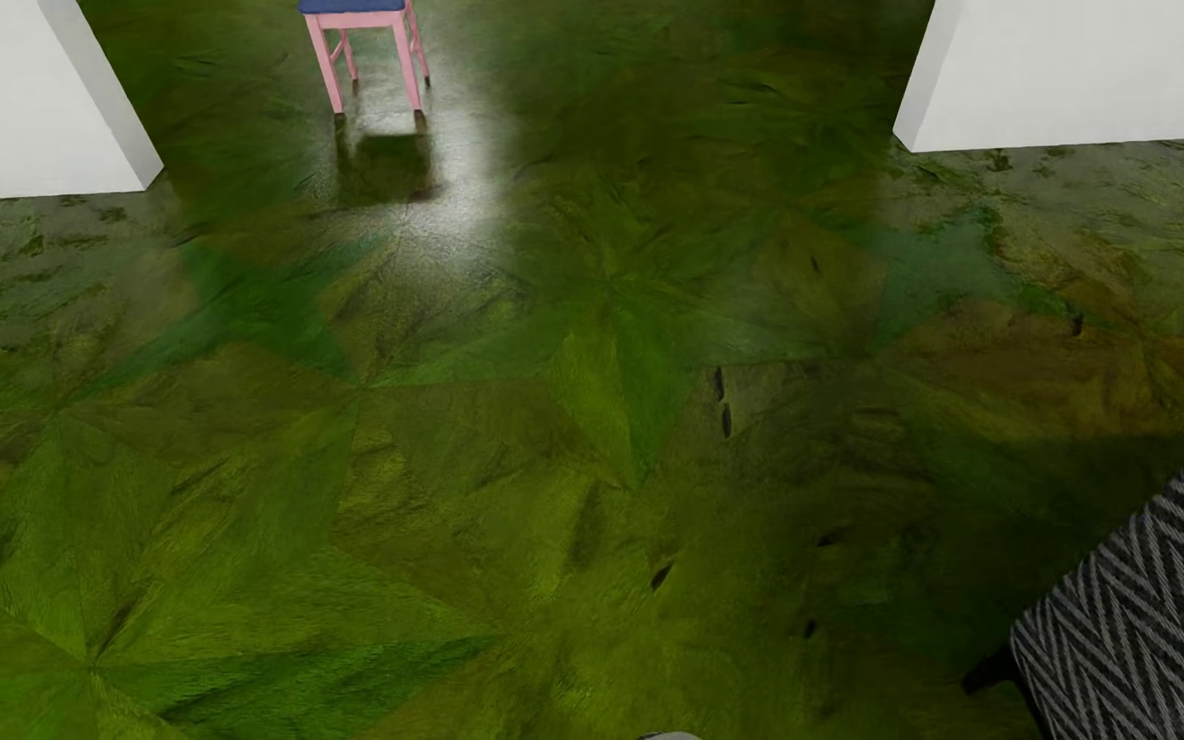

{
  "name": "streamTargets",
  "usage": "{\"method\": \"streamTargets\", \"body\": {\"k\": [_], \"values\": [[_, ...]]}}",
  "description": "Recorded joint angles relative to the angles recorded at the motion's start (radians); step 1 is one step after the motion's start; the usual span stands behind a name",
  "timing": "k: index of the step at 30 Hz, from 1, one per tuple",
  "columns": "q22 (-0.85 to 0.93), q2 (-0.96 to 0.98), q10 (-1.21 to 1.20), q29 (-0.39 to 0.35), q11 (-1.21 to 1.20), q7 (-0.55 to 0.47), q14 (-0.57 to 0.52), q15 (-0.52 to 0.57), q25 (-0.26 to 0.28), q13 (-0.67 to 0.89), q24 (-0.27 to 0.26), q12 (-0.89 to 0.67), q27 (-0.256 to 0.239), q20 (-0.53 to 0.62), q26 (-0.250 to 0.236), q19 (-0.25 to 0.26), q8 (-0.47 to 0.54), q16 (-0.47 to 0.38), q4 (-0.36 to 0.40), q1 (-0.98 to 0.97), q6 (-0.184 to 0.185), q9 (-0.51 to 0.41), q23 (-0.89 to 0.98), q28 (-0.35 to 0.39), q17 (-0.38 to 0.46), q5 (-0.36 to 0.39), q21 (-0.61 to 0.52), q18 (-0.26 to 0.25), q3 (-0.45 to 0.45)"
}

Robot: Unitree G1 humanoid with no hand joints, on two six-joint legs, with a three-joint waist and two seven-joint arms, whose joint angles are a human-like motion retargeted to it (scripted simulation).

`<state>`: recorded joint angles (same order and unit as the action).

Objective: Go to the chair

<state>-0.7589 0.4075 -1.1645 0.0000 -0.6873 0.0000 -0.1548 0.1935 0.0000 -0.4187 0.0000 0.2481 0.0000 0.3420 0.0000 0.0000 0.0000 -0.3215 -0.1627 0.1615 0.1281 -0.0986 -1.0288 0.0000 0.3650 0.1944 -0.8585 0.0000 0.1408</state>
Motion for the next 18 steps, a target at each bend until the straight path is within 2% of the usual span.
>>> {"method": "streamTargets", "body": {"k": [1, 2, 3, 4, 6, 7, 8, 9, 10, 11, 12, 13, 14, 15, 16, 17, 18], "values": [[-0.085, -0.098, -0.17, 0.0, 0.026, 0.0, 0.159, -0.051, 0.0, 0.03, 0.0, -0.005, 0.0, 0.062, 0.0, 0.0, 0.0, 0.012, -0.015, -0.1, 0.004, -0.022, 0.051, 0.0, 0.013, 0.021, 0.033, 0.0, -0.046], [-0.149, -0.191, -0.248, 0.0, 0.05, 0.0, 0.313, -0.104, 0.0, 0.067, 0.0, 0.015, 0.0, 0.097, 0.0, 0.0, 0.0, 0.008, 0.0, -0.186, -0.021, -0.023, 0.094, 0.0, 0.012, 0.022, 0.066, 0.0, -0.125], [-0.197, -0.282, -0.246, 0.0, 0.083, 0.0, 0.386, -0.157, 0.0, 0.116, 0.0, 0.049, 0.0, 0.129, 0.0, 0.0, 0.0, 0.005, 0.008, -0.265, -0.041, -0.021, 0.135, 0.0, 0.017, 0.014, 0.085, 0.0, -0.192], [-0.216, -0.365, -0.171, 0.0, 0.122, 0.0, 0.415, -0.225, 0.0, 0.158, 0.0, 0.091, 0.0, 0.138, 0.0, 0.0, 0.0, 0.0, 0.02, -0.343, -0.057, -0.018, 0.204, 0.0, 0.03, -0.002, 0.135, 0.0, -0.254], [-0.235, -0.524, 0.155, 0.0, 0.196, 0.0, 0.377, -0.354, 0.0, 0.237, 0.0, 0.178, 0.0, 0.159, 0.0, 0.0, 0.0, -0.021, 0.028, -0.428, -0.082, -0.005, 0.323, 0.0, 0.05, -0.046, 0.253, 0.0, -0.349], [-0.233, -0.616, 0.352, 0.0, 0.246, 0.0, 0.3, -0.427, 0.0, 0.279, 0.0, 0.213, 0.0, 0.157, 0.0, 0.0, 0.0, -0.029, 0.013, -0.446, -0.077, 0.0, 0.359, 0.0, 0.055, -0.048, 0.31, 0.0, -0.371], [-0.236, -0.647, 0.543, 0.0, 0.257, 0.0, 0.174, -0.482, 0.0, 0.322, 0.0, 0.23, 0.0, 0.162, 0.0, 0.0, 0.0, -0.035, 0.007, -0.482, -0.072, 0.019, 0.397, 0.0, 0.057, -0.051, 0.39, 0.0, -0.401], [-0.236, -0.675, 0.607, 0.0, 0.256, 0.0, -0.172, -0.52, 0.0, 0.36, 0.0, 0.241, 0.0, 0.166, 0.0, 0.0, 0.0, -0.039, 0.001, -0.505, -0.073, 0.036, 0.429, 0.0, 0.062, -0.067, 0.442, 0.0, -0.423], [-0.25, -0.683, 1.05, 0.0, 0.238, 0.0, -0.377, -0.533, 0.0, 0.386, 0.0, 0.242, 0.0, 0.169, 0.0, 0.0, 0.0, -0.037, -0.002, -0.53, -0.074, 0.046, 0.466, 0.0, 0.069, -0.087, 0.487, 0.0, -0.452], [-0.269, -0.726, 0.666, 0.0, 0.23, 0.0, -0.377, -0.521, 0.0, 0.401, 0.0, 0.251, 0.0, 0.133, 0.0, 0.0, 0.0, -0.028, 0.002, -0.578, -0.071, 0.057, 0.47, 0.0, 0.069, -0.087, 0.493, 0.0, -0.449], [-0.28, -0.749, 0.593, 0.0, 0.184, 0.0, -0.111, -0.479, 0.0, 0.387, 0.0, 0.249, 0.0, 0.118, 0.0, 0.0, 0.0, -0.02, 0.025, -0.584, -0.077, 0.057, 0.487, 0.0, 0.067, -0.119, 0.512, 0.0, -0.469], [-0.288, -0.744, 0.539, 0.0, 0.09, 0.0, 0.04, -0.393, 0.0, 0.344, 0.0, 0.253, 0.0, 0.108, 0.0, 0.0, 0.0, -0.021, 0.054, -0.573, -0.08, 0.073, 0.504, 0.0, 0.047, -0.124, 0.553, 0.0, -0.477], [-0.307, -0.715, 0.471, 0.0, -0.06, 0.0, 0.176, -0.262, 0.0, 0.304, 0.0, 0.258, 0.0, 0.107, 0.0, 0.0, 0.0, -0.014, 0.119, -0.576, -0.094, 0.084, 0.474, 0.0, 0.032, -0.171, 0.546, 0.0, -0.45], [-0.311, -0.653, 0.424, 0.0, -0.258, 0.0, 0.259, -0.148, 0.0, 0.282, 0.0, 0.244, 0.0, 0.1, 0.0, 0.0, 0.0, -0.012, 0.138, -0.508, -0.111, 0.069, 0.416, 0.0, 0.017, -0.21, 0.497, 0.0, -0.447], [-0.261, -0.587, 0.39, 0.0, -0.47, 0.0, 0.314, -0.085, 0.0, 0.258, 0.0, 0.226, 0.0, 0.073, 0.0, 0.0, 0.0, -0.008, 0.136, -0.417, -0.11, 0.037, 0.343, 0.0, -0.024, -0.21, 0.514, 0.0, -0.43], [-0.271, -0.496, 0.396, 0.0, -0.647, 0.0, 0.345, -0.085, 0.0, 0.267, 0.0, 0.181, 0.0, 0.057, 0.0, 0.0, 0.0, -0.005, 0.148, -0.365, -0.104, 0.022, 0.242, 0.0, -0.036, -0.199, 0.446, 0.0, -0.401], [-0.186, -0.413, 0.432, 0.0, -0.728, 0.0, 0.346, -0.081, 0.0, 0.268, 0.0, 0.135, 0.0, 0.069, 0.0, 0.0, 0.0, -0.013, 0.176, -0.321, -0.099, 0.008, 0.194, 0.0, -0.009, -0.21, 0.272, 0.0, -0.334]]}}
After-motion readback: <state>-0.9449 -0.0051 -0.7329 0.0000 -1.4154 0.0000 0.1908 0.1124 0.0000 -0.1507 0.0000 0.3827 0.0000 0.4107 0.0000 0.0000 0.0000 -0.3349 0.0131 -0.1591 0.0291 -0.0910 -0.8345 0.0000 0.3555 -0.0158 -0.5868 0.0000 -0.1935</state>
